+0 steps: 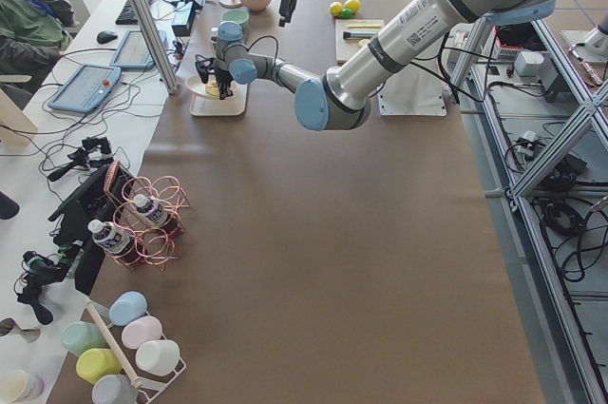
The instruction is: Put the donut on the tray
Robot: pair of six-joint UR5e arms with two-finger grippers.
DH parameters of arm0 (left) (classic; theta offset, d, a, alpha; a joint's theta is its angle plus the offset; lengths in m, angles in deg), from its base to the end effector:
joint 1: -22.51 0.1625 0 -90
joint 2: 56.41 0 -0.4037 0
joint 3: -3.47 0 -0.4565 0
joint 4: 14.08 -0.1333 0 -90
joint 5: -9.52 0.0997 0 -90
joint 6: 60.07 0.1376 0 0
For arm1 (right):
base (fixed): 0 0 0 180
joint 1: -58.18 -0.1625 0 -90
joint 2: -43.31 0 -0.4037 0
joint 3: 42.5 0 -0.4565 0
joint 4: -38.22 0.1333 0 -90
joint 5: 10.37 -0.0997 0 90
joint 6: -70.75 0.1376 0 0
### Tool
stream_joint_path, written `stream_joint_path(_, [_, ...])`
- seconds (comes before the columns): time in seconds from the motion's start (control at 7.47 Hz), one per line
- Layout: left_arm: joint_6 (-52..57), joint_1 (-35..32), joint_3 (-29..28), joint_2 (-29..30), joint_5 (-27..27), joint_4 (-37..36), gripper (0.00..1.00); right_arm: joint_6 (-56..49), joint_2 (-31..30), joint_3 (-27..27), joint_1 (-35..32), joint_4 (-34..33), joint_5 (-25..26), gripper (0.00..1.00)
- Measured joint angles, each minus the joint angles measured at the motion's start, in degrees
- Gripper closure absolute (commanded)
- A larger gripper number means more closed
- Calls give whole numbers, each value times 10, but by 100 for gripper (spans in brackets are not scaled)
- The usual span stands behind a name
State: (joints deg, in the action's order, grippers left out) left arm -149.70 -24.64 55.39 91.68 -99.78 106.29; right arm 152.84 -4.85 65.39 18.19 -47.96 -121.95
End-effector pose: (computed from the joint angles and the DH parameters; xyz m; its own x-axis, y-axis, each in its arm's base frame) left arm 0.5717 -0.7454 0.2257 0.4370 -0.4622 -0.7716 0.5160 0.8315 -0.2058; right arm -0.4513 -0.4865 0.0367 0.3855 0.1564 0.9093 -0.2951 0.9547 -0.0391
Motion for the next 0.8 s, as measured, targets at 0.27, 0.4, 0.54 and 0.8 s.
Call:
stream_joint_path(0.27, [2, 3, 8, -8, 25, 4, 1, -1, -1, 0, 0, -4, 0, 0])
stream_joint_path(0.4, [4, 5, 24, -18, 38, 3, 1, -2, -3, -2, 0, -5, 0, 0])
stream_joint_path(0.54, [10, 4, 50, -33, 42, 2, 1, -9, -5, -6, 0, -9, 0, 0])
stream_joint_path(0.8, [47, -13, 158, -99, -4, -20, 1, -70, -8, -11, -11, -61, 0, 0])
